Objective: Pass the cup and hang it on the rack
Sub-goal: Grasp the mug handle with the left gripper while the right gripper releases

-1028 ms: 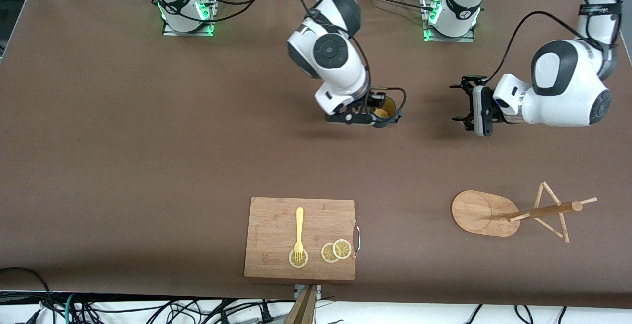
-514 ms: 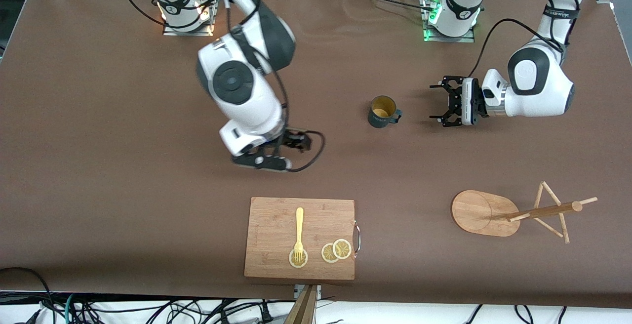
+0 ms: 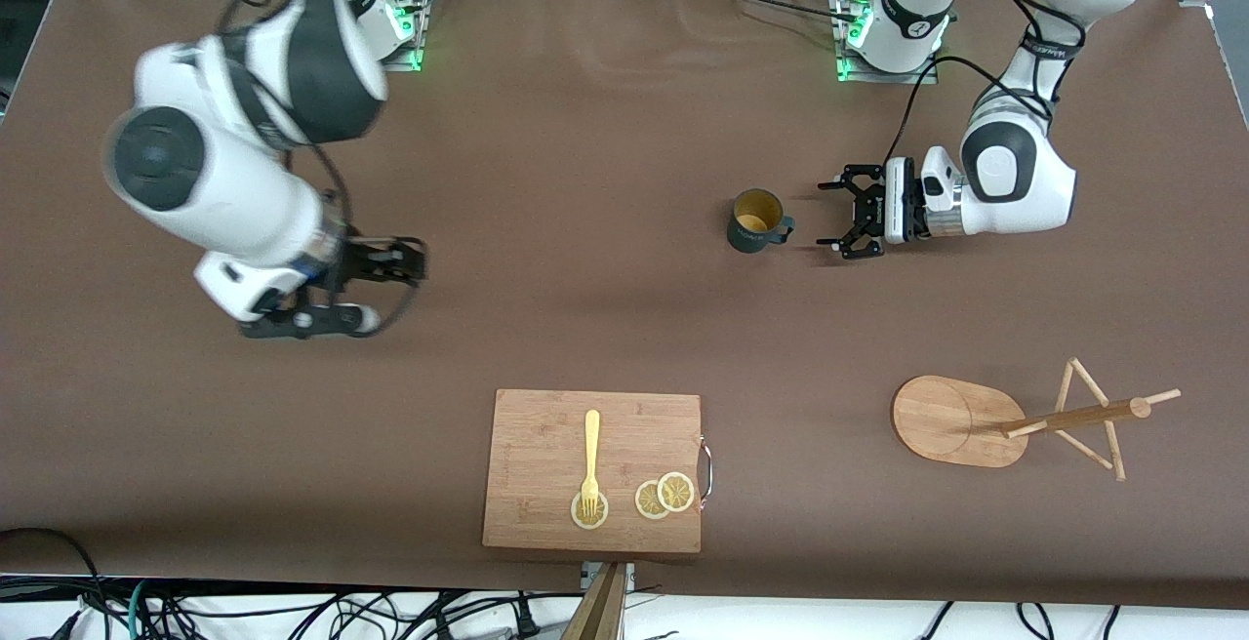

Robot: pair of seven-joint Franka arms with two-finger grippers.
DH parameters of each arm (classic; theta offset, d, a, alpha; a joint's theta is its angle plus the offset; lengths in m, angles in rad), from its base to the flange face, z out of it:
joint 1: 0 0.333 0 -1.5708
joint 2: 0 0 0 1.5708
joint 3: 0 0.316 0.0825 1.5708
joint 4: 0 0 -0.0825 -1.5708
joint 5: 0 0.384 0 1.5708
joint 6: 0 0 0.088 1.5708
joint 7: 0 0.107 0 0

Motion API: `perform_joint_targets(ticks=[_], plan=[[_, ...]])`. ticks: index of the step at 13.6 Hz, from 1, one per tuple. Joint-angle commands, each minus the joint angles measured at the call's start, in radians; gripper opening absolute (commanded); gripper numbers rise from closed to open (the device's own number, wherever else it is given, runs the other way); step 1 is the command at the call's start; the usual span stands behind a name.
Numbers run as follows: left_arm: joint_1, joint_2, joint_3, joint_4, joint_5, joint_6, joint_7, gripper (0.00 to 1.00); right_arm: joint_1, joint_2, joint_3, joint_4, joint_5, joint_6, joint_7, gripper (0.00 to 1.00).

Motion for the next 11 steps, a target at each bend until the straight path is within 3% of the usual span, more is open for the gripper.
perform_joint_targets(ticks=[1,5,8,11], plan=[[-0.006,0.055,0.0,0.001,-0.104,0.011,0.174,1.0,0.016,-0.104,-0.049,-0.117,-0.008,-0.023,-0.086,1.0],[-0.029,0.121,0.0,0.01,-0.234,0.014,0.314,1.0,0.018,-0.129,-0.064,-0.139,-0.068,-0.034,-0.095,1.0],[-0.052,0.129,-0.003,0.012,-0.245,0.054,0.324,1.0,0.022,-0.195,-0.055,-0.224,-0.153,0.003,-0.091,1.0],[-0.064,0.15,-0.018,0.01,-0.282,0.074,0.324,1.0,0.027,-0.247,-0.05,-0.277,-0.166,0.012,-0.074,1.0]])
